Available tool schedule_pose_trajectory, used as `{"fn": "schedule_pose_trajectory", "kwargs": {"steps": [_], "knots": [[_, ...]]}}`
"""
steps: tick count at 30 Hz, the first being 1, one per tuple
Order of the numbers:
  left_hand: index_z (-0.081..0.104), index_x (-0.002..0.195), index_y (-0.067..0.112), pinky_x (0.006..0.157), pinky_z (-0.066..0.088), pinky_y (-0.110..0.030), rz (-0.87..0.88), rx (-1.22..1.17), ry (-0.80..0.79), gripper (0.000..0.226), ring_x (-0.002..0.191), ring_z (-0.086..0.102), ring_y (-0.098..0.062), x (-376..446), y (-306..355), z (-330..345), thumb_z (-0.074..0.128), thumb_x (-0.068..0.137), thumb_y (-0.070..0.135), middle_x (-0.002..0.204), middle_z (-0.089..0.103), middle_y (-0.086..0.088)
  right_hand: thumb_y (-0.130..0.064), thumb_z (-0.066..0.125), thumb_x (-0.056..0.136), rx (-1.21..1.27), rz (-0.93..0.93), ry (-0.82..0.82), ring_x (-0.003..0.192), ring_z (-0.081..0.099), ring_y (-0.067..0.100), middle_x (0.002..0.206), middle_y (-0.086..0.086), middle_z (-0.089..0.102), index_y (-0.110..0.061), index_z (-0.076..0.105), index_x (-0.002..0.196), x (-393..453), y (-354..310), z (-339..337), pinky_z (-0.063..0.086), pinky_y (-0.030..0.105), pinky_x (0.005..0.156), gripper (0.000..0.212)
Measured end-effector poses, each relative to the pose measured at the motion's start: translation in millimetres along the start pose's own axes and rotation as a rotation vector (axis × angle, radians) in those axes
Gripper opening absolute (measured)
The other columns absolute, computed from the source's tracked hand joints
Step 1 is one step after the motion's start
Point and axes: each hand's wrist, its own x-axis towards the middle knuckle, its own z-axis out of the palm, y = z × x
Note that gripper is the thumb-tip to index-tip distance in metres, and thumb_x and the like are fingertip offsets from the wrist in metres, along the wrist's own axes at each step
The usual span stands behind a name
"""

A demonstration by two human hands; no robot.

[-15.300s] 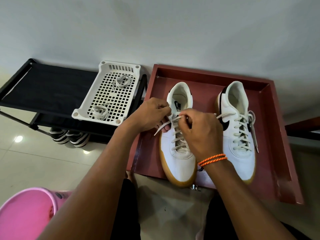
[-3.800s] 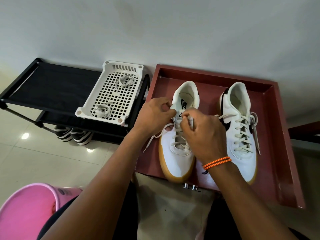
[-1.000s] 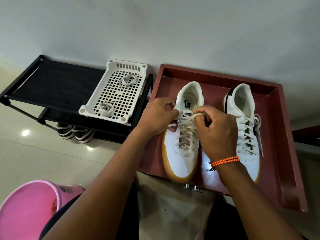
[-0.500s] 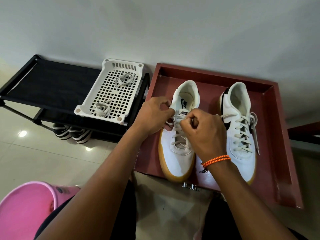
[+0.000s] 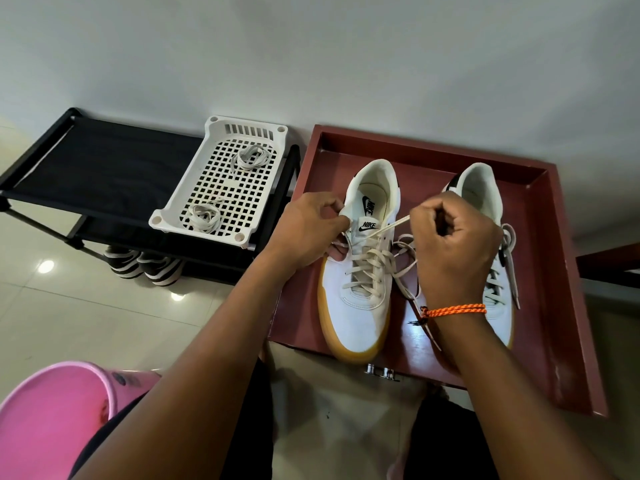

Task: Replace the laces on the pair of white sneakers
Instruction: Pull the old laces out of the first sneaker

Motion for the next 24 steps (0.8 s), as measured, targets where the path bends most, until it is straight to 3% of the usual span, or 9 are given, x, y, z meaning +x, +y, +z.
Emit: {"fn": "schedule_pose_trajectory", "kwargs": {"steps": [3,7,9,11,12,14,17,20,24], "knots": [[0.07,0.102,-0.001,0.069,0.068,-0.047,-0.006,-0.007,-0.002,0.008,0.067,0.078,-0.04,1,-1,0,0.065,0.098,0.004,0.083,0.076,-0.025,-0.01,0.059,0.085,0.008,-0.006,0.03,0.05,0.045,0.016,0.054,-0.001,0.051,-0.008,0.065,0.069,3,2,-3,0.034,0.029,0.052,0.017],[0.069,0.102,-0.002,0.059,0.063,-0.033,0.005,-0.019,-0.01,0.008,0.069,0.077,-0.042,-1,1,-1,0.063,0.099,0.003,0.076,0.075,-0.025,-0.005,0.057,0.087,0.033,-0.006,0.137,0.049,0.036,0.008,0.054,-0.008,0.042,-0.007,0.061,0.068,10,0,-8,0.027,0.021,0.053,0.02],[0.069,0.101,-0.001,0.061,0.064,-0.035,0.005,-0.023,-0.009,0.007,0.068,0.077,-0.04,-2,1,-1,0.065,0.099,0.005,0.075,0.076,-0.023,-0.004,0.054,0.089,0.067,0.002,0.214,0.05,0.039,0.01,0.054,-0.002,0.041,-0.007,0.059,0.068,17,3,-14,0.031,0.03,0.051,0.021],[0.07,0.102,0.006,0.065,0.064,-0.038,0.036,0.052,0.033,0.007,0.066,0.078,-0.03,-1,-2,1,0.07,0.098,0.012,0.076,0.077,-0.014,-0.004,0.051,0.091,0.151,0.026,0.234,0.049,0.043,0.034,0.055,0.01,0.044,-0.004,0.059,0.071,22,9,-19,0.034,0.045,0.049,0.022],[0.068,0.104,0.012,0.066,0.062,-0.037,0.094,0.151,0.089,0.011,0.068,0.077,-0.023,0,-4,3,0.073,0.095,0.018,0.079,0.077,-0.007,-0.004,0.049,0.092,0.199,0.035,0.224,0.049,0.042,0.038,0.056,0.01,0.045,-0.004,0.059,0.073,24,10,-21,0.034,0.049,0.048,0.022],[0.06,0.113,0.023,0.071,0.058,-0.036,0.269,0.333,0.185,0.029,0.082,0.071,-0.015,0,-4,7,0.076,0.089,0.027,0.095,0.07,0.004,-0.003,0.046,0.092,0.274,0.036,0.197,0.049,0.041,0.036,0.059,0.005,0.047,-0.005,0.06,0.077,23,9,-22,0.034,0.05,0.048,0.02],[0.059,0.121,0.033,0.092,0.049,-0.031,0.444,0.454,0.05,0.047,0.113,0.049,-0.018,-3,-1,13,0.072,0.076,0.036,0.121,0.046,0.006,0.006,0.043,0.087,0.314,0.002,0.142,0.047,0.044,0.036,0.061,0.005,0.051,-0.001,0.06,0.08,20,-2,-22,0.035,0.042,0.047,0.019],[0.069,0.103,0.039,0.106,0.043,-0.043,0.431,0.636,-0.056,0.038,0.126,0.033,-0.019,-6,-8,18,0.088,0.071,0.046,0.138,0.031,0.007,0.01,0.046,0.086,0.325,0.008,0.116,0.048,0.046,0.038,0.064,0.011,0.055,0.002,0.06,0.083,20,-6,-22,0.036,0.04,0.047,0.017],[0.075,0.087,0.038,0.107,0.039,-0.043,0.469,0.602,0.043,0.021,0.13,0.033,-0.019,-4,-9,19,0.09,0.076,0.046,0.141,0.036,0.011,0.014,0.046,0.087,0.37,0.037,0.103,0.049,0.047,0.031,0.075,0.01,0.059,0.006,0.059,0.086,22,-3,-25,0.037,0.032,0.049,0.015]]}}
